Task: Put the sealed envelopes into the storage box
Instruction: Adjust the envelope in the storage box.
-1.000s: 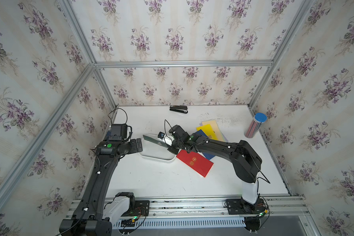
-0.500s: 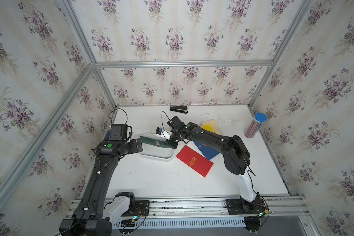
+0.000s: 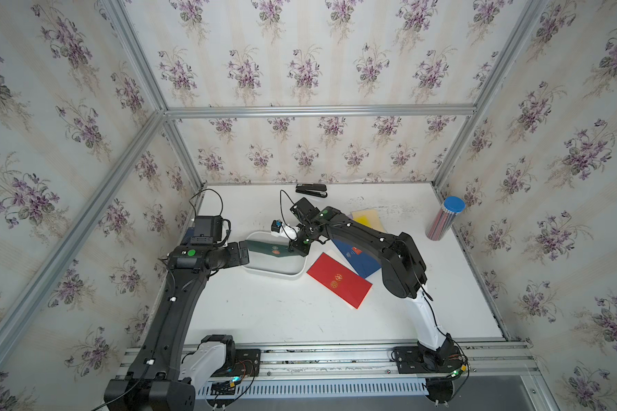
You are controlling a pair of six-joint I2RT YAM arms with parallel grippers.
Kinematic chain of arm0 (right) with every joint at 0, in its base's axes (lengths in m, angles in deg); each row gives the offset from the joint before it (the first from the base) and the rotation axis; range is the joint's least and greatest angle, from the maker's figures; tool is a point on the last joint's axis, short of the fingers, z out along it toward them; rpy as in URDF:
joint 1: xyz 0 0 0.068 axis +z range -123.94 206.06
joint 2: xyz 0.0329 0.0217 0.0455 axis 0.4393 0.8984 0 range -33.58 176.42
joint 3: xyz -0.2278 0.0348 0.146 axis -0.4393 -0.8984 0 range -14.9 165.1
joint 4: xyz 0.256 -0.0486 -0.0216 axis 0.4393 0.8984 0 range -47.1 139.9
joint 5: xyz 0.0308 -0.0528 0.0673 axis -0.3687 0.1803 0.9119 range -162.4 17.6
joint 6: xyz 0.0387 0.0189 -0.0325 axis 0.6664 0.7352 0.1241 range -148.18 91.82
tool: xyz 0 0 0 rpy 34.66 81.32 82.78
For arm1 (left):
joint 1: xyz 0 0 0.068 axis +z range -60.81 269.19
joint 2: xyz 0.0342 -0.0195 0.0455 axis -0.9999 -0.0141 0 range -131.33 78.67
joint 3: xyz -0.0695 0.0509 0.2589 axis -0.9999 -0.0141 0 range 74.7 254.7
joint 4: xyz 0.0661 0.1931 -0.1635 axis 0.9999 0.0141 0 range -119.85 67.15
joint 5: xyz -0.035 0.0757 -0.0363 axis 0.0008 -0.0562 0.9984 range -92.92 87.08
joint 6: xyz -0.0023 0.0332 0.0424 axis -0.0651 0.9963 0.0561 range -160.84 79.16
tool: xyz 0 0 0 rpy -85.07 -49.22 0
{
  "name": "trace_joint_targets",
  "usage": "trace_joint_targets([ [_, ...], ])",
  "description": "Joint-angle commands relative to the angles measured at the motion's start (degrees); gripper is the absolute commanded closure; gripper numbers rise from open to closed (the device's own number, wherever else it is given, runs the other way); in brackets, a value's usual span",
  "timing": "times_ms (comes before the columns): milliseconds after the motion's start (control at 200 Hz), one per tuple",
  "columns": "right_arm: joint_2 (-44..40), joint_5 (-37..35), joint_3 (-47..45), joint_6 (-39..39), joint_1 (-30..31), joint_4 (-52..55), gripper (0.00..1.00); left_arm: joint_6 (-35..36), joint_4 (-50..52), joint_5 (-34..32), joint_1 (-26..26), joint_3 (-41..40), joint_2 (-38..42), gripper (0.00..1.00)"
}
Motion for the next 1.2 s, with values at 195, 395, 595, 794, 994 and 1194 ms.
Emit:
trace_joint_targets([
  [195, 1.9, -6.3, 1.2, 1.4, -0.4, -2.5, 0.71, 0.5, -0.6, 0.7, 0.1, 0.2, -0.5, 0.0],
  [395, 1.6, -8.7, 2.6, 3.2, -0.7, -4.5, 0.68, 0.3, -0.7, 0.6, 0.0, 0.0, -0.2, 0.0],
  [595, 0.8, -6.8, 3.1, 5.5, -2.2, -4.8, 0.61, 0.3, -0.7, 0.4, 0.1, 0.0, -0.2, 0.0],
  [794, -0.8, -7.2, 2.9, 8.5, -3.4, -6.1, 0.6, -0.3, -0.1, -1.9, 0.0, 0.1, 0.3, 0.0],
  [994, -5.9, -6.4, -0.1, 15.2, -4.8, -9.0, 0.57, -4.5, 1.3, -8.7, 0.1, 0.5, 2.6, 0.0],
  [1194, -20.7, -7.8, -18.8, 24.0, -6.0, -21.4, 0.51, -3.4, -1.5, 3.5, 0.2, -1.1, 6.5, 0.0],
])
